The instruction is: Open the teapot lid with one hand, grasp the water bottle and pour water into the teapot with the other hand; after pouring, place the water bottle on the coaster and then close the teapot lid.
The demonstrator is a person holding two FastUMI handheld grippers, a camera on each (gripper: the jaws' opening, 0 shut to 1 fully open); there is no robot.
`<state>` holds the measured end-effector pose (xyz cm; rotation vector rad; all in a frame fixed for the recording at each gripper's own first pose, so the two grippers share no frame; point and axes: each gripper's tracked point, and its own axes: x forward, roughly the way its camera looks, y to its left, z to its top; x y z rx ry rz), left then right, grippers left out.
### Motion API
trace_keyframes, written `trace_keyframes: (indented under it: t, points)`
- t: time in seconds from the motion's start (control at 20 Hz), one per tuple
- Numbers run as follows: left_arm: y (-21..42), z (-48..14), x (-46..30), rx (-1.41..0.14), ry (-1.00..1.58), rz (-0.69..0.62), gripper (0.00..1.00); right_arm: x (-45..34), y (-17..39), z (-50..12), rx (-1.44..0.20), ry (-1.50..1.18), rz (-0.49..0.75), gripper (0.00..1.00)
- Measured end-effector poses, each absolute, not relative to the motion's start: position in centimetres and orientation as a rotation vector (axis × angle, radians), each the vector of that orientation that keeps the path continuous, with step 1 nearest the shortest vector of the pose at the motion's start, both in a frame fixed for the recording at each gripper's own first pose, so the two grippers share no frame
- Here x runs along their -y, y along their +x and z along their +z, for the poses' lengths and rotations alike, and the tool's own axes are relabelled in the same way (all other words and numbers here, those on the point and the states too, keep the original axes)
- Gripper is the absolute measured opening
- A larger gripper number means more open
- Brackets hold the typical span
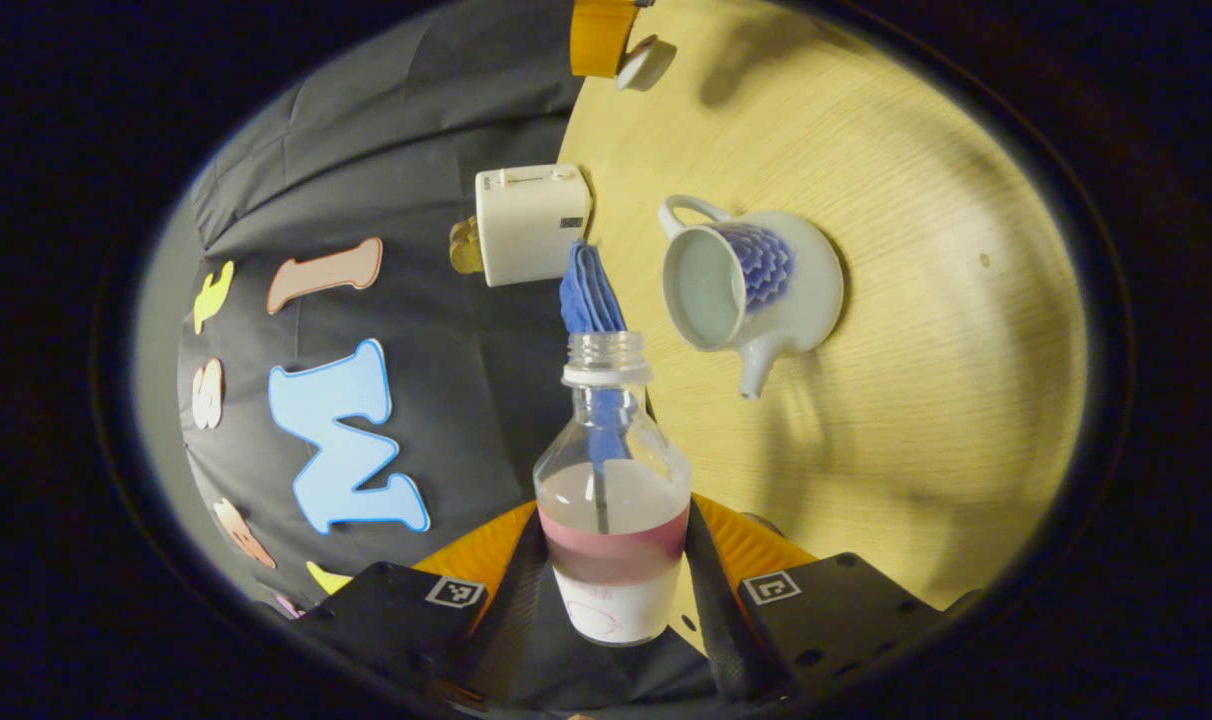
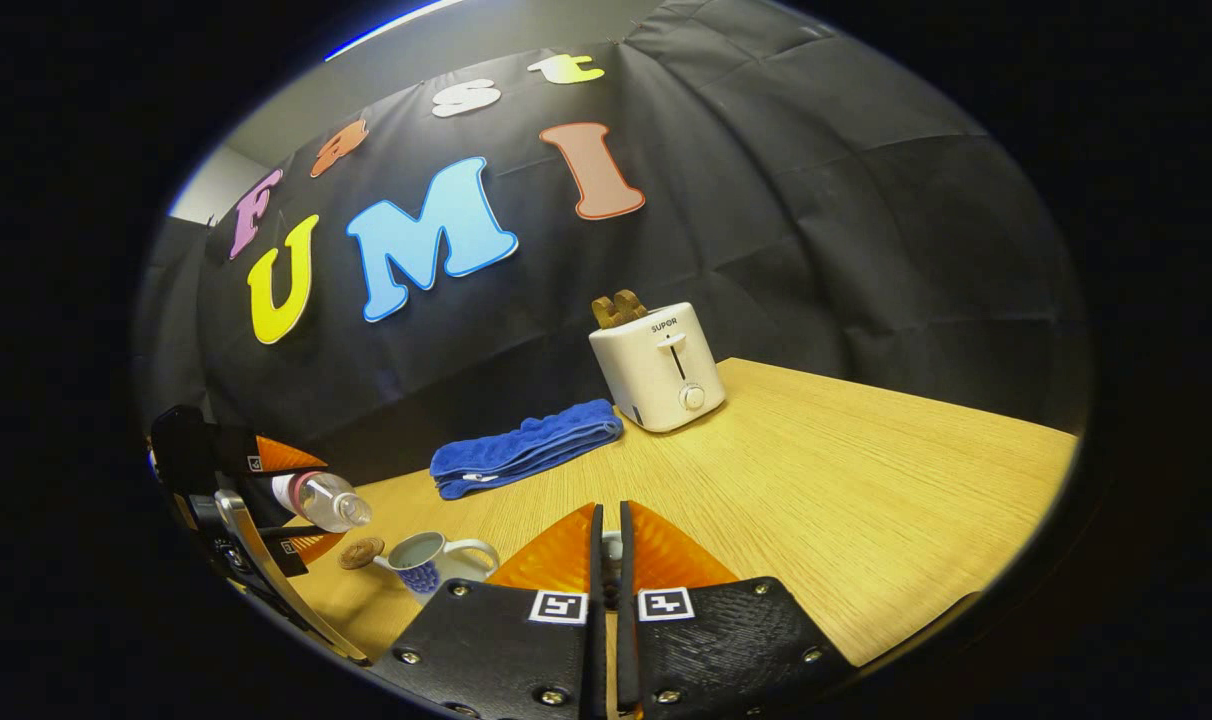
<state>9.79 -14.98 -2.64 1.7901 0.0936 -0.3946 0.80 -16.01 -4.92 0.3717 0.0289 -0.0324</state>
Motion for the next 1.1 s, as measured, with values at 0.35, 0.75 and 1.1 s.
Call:
trace_keyframes:
  t: [0.35,0.75,1.1]
  points:
    - [10.1,-2.4,15.2,-0.094,1.885,-0.388,0.84,15.5,0.6,-5.0,-0.019,0.375,-0.014,0.04]
    - [10.3,-2.1,15.0,-0.103,1.967,-0.382,0.84,15.4,0.5,-4.8,-0.009,0.376,-0.006,0.04]
    - [10.1,-1.3,15.5,-0.082,2.031,-0.374,0.84,15.1,0.4,-4.7,-0.002,0.373,0.007,0.04]
